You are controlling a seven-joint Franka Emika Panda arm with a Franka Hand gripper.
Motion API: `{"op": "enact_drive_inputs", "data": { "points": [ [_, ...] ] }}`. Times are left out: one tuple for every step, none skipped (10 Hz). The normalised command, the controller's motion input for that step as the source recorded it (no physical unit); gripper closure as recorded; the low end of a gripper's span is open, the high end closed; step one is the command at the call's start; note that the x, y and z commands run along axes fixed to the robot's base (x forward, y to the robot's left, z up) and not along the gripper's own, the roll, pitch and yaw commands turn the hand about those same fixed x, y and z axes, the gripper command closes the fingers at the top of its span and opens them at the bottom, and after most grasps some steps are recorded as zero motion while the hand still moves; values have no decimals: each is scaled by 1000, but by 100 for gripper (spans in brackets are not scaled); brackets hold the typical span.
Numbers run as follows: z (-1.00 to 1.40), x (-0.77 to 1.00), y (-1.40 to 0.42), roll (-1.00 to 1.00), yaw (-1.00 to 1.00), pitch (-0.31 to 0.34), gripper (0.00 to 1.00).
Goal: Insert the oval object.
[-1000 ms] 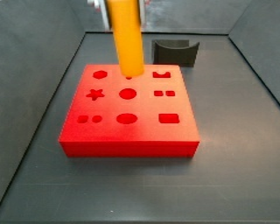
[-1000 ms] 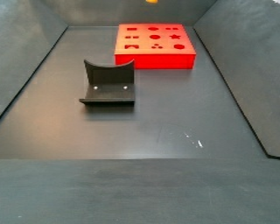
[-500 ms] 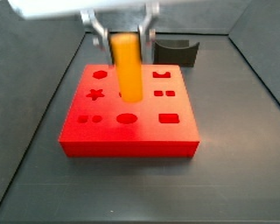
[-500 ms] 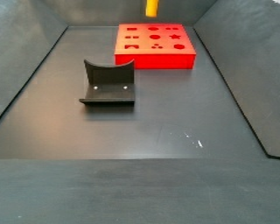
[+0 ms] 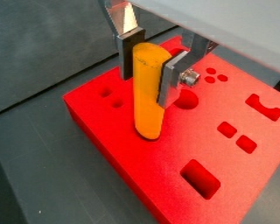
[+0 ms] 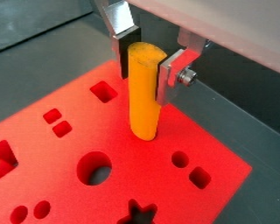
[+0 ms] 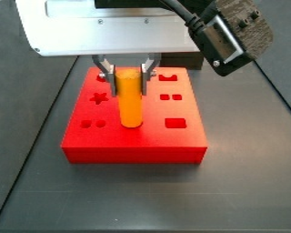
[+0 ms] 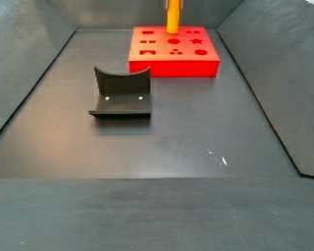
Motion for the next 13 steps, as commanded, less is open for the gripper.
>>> {"op": "enact_drive_inputs", "data": {
  "points": [
    [-311,0,-143,-64,-3,-37,100],
    [-326,177,-57,-57,0,-44,100],
    [-343,160,0,-37,-9,-20,100],
    [-234,106,0,-30,-14,0,100],
    [-303,137,0,-50,-49,0,100],
    [-706,31,0,0,-129,0,100],
    [-997,0,14,0,-194,-3,100],
    [-1000,3,60,-14,-246,-29,100],
    [-971,49,54,-56,-254,-50,100],
    [-980,40,63,-54,-243,-46,100],
    [-694,0,60,-53,-169,-64,100],
    [0,0,0,16,0,0,100],
    [0,0,0,0,0,0,100]
  ]
}}
